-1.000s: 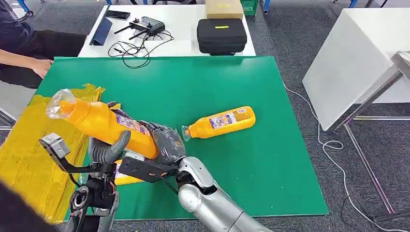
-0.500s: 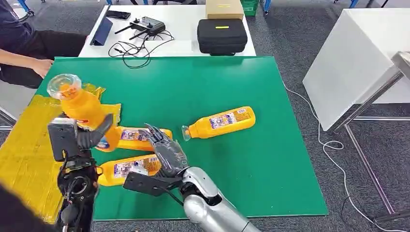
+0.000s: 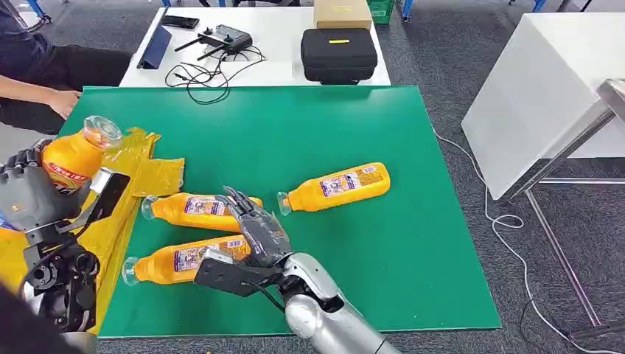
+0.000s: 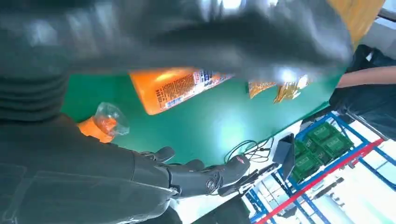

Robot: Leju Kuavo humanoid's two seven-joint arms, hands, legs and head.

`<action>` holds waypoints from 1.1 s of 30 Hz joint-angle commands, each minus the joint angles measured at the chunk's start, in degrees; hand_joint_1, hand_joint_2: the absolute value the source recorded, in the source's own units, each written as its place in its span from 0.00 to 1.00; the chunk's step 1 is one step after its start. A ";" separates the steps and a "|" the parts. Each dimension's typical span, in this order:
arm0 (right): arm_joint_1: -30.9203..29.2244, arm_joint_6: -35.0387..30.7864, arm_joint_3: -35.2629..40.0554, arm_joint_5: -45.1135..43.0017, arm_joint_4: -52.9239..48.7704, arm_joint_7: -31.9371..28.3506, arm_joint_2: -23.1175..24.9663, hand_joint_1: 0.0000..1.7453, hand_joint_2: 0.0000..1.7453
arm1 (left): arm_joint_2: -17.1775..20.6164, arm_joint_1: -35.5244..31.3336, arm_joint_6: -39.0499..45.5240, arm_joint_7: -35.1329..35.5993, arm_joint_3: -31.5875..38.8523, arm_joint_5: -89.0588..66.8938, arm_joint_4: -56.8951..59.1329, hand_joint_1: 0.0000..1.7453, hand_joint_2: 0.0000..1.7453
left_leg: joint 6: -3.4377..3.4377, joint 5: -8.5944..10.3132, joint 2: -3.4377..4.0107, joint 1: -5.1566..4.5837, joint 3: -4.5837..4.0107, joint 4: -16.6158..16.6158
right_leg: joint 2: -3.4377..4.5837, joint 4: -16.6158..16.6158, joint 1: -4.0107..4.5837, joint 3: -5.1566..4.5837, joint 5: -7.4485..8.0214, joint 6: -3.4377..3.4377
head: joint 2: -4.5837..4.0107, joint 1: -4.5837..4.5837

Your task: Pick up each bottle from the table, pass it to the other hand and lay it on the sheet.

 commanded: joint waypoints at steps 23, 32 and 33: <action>-3.13 1.78 2.92 -4.70 3.09 -2.71 -4.44 0.00 0.00 | 7.34 -8.27 -0.02 12.37 -15.62 -1.43 37.48 1.00 1.00 | -0.01 -0.05 -0.10 0.03 0.21 -0.05 | -0.18 -0.05 0.03 0.25 -0.08 0.00 | 0.00 0.02; -2.97 2.43 3.41 -4.44 2.42 -1.64 -4.17 0.00 0.00 | 8.76 -8.34 -5.11 16.37 -13.71 -0.33 39.76 0.00 1.00 | 0.00 -0.07 -0.01 0.04 0.17 -0.04 | -0.10 -0.04 0.04 0.20 -0.07 0.01 | 0.00 0.00; -2.97 2.43 3.41 -4.44 2.42 -1.64 -4.17 0.00 0.00 | 8.76 -8.34 -5.11 16.37 -13.71 -0.33 39.76 0.00 1.00 | 0.00 -0.03 -0.06 0.02 0.10 -0.03 | -0.14 -0.03 0.02 0.13 -0.05 0.01 | 0.00 0.00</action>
